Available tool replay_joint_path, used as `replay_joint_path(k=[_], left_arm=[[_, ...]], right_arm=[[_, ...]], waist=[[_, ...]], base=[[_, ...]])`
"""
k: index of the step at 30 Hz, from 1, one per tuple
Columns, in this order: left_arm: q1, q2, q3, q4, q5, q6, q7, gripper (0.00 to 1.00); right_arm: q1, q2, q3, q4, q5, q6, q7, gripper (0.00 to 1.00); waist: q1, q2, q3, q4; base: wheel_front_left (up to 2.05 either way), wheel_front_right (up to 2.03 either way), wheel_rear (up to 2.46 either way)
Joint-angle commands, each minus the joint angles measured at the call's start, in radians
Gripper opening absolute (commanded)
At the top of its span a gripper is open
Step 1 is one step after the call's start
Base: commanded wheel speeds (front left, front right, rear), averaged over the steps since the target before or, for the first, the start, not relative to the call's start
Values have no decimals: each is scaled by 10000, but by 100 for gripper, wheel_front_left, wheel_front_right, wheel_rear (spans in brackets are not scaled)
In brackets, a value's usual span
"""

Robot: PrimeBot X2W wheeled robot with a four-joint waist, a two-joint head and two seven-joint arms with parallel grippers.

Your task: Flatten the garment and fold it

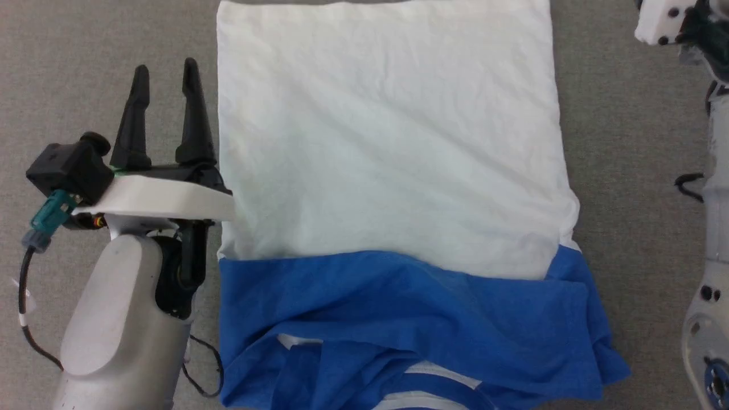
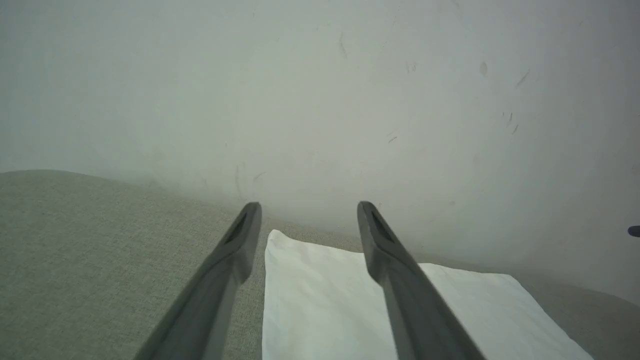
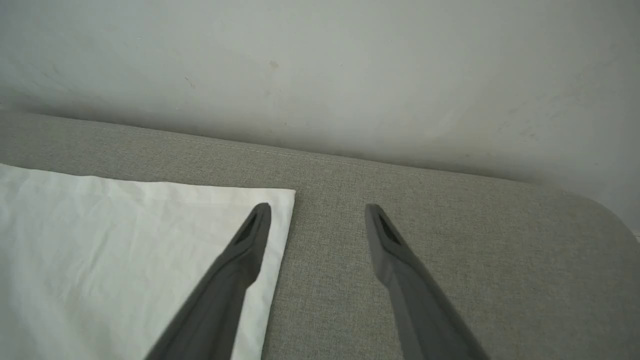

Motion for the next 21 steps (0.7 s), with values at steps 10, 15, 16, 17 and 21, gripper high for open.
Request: replay_joint_path(k=[10, 15, 16, 17, 21], left_arm=[[-426, -60, -125, -523, 130, 153, 144, 100], [-472, -131, -166, -566, 92, 151, 139, 100], [-478, -137, -177, -566, 90, 147, 137, 100], [-485, -140, -179, -561, 86, 141, 132, 100], [-533, -131, -163, -504, 40, 118, 124, 100]], right_arm=[[-1959, -280, 801, 1592, -1632, -7, 2286, 100], [-2242, -396, 1225, 1937, -1758, -7, 2855, 100], [-2263, -418, 1280, 1979, -1762, -7, 2932, 100], [-2264, -432, 1338, 2009, -1773, -7, 3008, 100], [-2180, -453, 1470, 2077, -1662, -7, 3332, 100]], waist=[[-3, 0, 1980, 1021], [-3, 0, 2236, 1150], [-3, 0, 2267, 1158], [-3, 0, 2292, 1162], [-3, 0, 2362, 1149]], base=[[0, 0, 0], [0, 0, 0], [0, 0, 0], [0, 0, 0], [0, 0, 0]])
